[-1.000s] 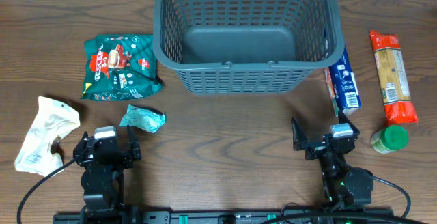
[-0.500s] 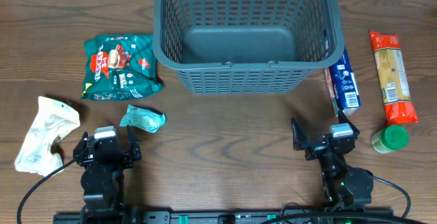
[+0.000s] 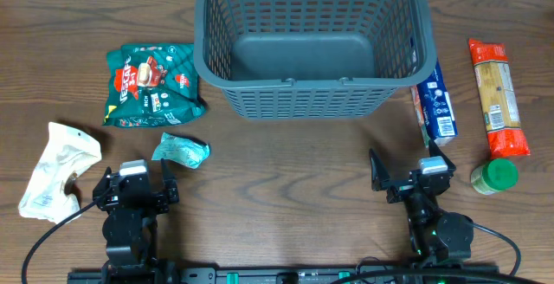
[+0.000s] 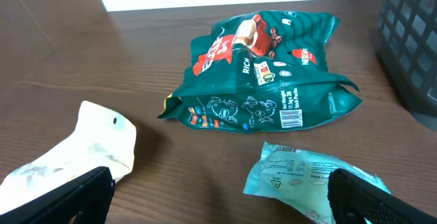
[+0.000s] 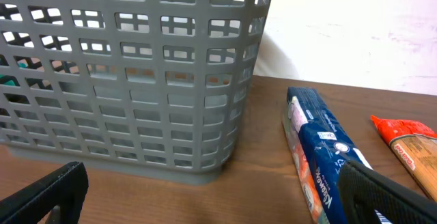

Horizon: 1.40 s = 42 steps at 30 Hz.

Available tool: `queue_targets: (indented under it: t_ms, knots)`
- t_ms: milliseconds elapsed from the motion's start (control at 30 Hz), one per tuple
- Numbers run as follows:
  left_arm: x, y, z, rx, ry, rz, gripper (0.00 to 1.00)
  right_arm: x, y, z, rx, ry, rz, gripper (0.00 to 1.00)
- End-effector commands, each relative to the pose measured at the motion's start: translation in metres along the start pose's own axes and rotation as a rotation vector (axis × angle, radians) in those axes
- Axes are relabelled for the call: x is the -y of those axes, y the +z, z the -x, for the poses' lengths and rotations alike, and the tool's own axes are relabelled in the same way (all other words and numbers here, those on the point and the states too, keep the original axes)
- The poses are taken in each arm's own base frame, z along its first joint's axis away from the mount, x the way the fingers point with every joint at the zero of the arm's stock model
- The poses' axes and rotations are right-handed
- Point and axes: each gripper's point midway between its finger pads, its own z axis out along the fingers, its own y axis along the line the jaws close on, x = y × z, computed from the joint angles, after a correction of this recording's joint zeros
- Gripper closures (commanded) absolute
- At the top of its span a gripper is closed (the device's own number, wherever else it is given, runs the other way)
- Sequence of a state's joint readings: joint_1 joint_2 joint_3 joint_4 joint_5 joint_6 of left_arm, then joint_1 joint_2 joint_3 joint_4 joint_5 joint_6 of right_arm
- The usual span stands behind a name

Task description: Pack container

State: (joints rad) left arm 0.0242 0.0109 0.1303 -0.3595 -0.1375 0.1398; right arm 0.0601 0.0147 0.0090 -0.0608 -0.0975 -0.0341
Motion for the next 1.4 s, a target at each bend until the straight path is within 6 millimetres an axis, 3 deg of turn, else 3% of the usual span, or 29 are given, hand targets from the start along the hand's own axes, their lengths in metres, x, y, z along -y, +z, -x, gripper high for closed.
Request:
queue_targets:
  t_ms: [0,700,900,1000,1067,1233,1367]
  knots:
    - [0.001,0.003,-0.009,-0.017,0.022,-0.001,0.02,-0.002,0.000,0.000,0.005,-0.009,0.009,0.01]
    - [0.001,0.003,-0.009,-0.017,0.022,-0.001,0.01,-0.003,0.000,0.001,0.007,-0.004,0.015,0.01]
    - [0.001,0.003,-0.009,-0.017,0.022,-0.001,0.02,-0.006,-0.001,0.006,0.017,0.177,0.032,0.01]
    - [0.001,0.003,-0.009,-0.017,0.022,-0.001,0.01,-0.001,-0.003,0.023,0.071,0.179,0.008,0.01]
    - [0.001,0.003,-0.009,-0.017,0.022,-0.001,0.02,0.014,-0.008,0.042,0.120,0.180,-0.070,0.01]
    - [0.001,0.003,-0.009,-0.017,0.022,-0.001,0.01,0.054,-0.034,0.112,0.243,0.086,-0.302,0.01]
    - [0.001,0.003,-0.009,-0.017,0.022,-0.001,0.01,0.068,-0.041,0.165,0.238,-0.137,-0.391,0.01]
